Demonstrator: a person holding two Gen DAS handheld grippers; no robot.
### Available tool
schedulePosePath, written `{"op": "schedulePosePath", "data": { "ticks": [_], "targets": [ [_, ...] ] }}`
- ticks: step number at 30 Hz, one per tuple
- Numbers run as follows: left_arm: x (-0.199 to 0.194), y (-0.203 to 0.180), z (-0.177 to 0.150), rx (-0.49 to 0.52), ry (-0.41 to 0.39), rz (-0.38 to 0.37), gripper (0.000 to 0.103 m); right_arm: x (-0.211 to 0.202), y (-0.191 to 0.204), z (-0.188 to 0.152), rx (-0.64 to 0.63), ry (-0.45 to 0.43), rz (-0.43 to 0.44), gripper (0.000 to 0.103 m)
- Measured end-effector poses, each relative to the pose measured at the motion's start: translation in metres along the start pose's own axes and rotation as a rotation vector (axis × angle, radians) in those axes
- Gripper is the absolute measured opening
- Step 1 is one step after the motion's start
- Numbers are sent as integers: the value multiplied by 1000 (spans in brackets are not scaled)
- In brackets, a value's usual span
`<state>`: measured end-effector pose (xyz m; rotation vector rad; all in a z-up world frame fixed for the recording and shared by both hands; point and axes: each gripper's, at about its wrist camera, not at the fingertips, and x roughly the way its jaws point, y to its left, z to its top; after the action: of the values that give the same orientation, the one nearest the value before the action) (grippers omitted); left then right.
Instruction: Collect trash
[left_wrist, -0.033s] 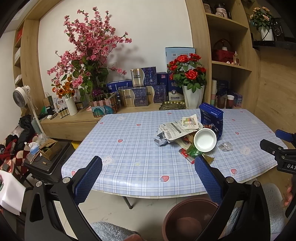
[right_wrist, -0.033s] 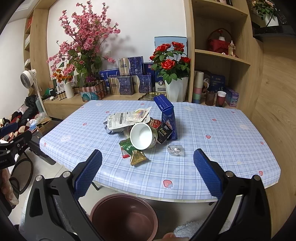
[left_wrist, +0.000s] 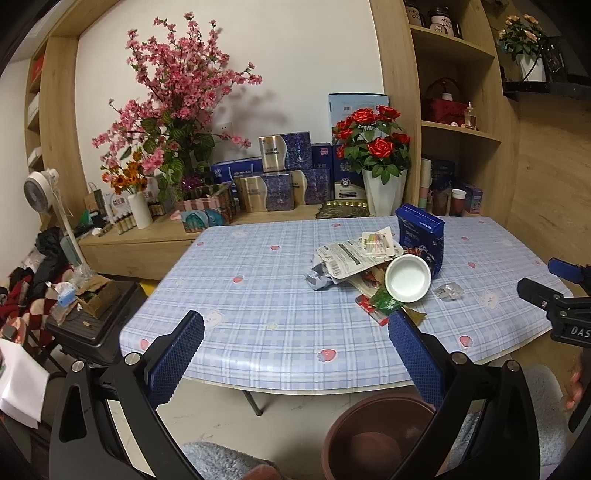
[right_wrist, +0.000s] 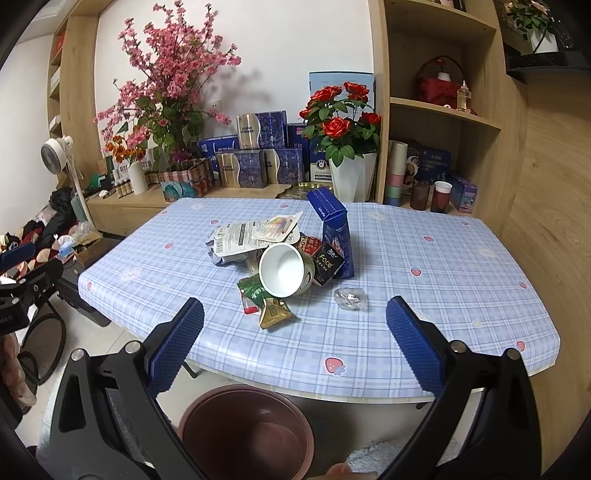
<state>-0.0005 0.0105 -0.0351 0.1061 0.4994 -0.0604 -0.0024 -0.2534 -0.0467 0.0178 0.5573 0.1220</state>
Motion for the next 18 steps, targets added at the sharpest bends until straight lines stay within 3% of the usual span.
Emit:
{"op": "schedulePosePath", "data": {
  "ticks": [8, 12, 18],
  "targets": [
    [21, -2, -12, -39, 26, -117, 98, 29, -17, -1, 10, 12, -18, 97],
    [33, -12, -10, -6, 12, -109, 98, 38, -37, 4, 37, 1, -27, 97],
    [63, -30, -9, 44, 84, -100, 98, 52, -63, 8, 85, 1, -46, 97]
  ]
}}
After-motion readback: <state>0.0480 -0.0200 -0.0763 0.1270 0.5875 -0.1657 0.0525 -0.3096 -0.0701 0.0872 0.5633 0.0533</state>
